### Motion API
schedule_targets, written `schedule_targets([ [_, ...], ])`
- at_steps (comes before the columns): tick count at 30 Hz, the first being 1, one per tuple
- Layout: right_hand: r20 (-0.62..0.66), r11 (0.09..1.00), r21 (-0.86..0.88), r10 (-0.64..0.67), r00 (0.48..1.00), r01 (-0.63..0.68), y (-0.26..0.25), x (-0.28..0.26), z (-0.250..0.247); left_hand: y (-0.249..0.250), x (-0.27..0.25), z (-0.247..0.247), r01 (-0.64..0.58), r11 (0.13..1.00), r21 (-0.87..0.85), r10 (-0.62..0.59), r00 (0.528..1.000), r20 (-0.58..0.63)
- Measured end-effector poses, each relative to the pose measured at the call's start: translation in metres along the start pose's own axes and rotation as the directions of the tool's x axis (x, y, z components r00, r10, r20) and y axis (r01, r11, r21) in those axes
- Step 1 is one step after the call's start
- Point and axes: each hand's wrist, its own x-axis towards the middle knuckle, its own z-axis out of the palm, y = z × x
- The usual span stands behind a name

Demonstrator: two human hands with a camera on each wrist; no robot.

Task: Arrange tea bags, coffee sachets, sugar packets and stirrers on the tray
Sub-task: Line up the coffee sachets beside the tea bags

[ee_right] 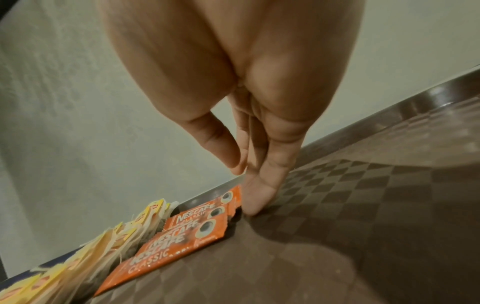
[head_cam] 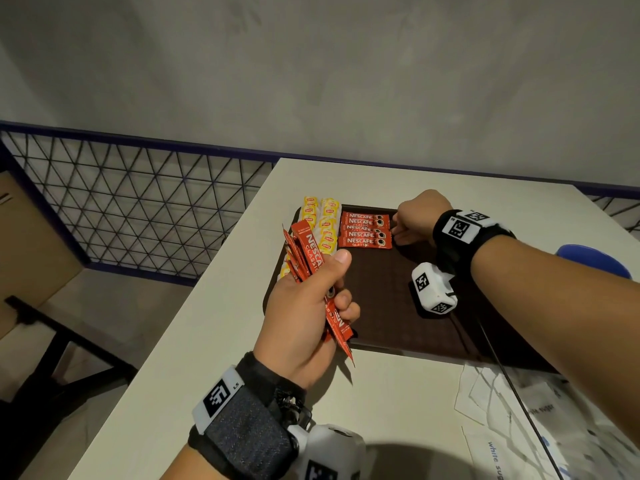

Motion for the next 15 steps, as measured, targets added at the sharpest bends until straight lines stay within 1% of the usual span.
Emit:
schedule_targets([
  [2,-0.011,1.000,0.000,-0.009,1.000,0.009,-0.002,-0.006,-0.004,0.002,0.000,0.001,0.037,0.999,-0.038,-0.036,0.999,0.015],
  [4,-0.025,0.999,0.010,-0.039,0.999,0.039,-0.007,-0.018,-0.010,0.006,-0.002,0.001,0.092,0.991,-0.098,-0.087,0.995,0.056],
  [7,-0.007,0.988,0.090,-0.128,0.992,0.129,-0.019,-0.055,-0.018,0.010,-0.006,0.002,0.153,0.977,-0.149,-0.137,0.984,0.116],
  [9,0.050,0.962,0.205,-0.197,0.979,0.183,-0.028,-0.093,-0.022,0.010,-0.008,0.004,0.168,0.977,-0.134,-0.152,0.980,0.128],
  [12,0.145,0.904,0.361,-0.298,0.944,0.230,-0.033,-0.145,-0.027,0.009,-0.011,0.009,0.168,0.983,-0.069,-0.158,0.979,0.130],
  [15,0.171,0.873,0.423,-0.340,0.925,0.243,-0.024,-0.177,-0.027,0.009,-0.013,0.011,0.139,0.990,0.007,-0.139,0.981,0.139],
])
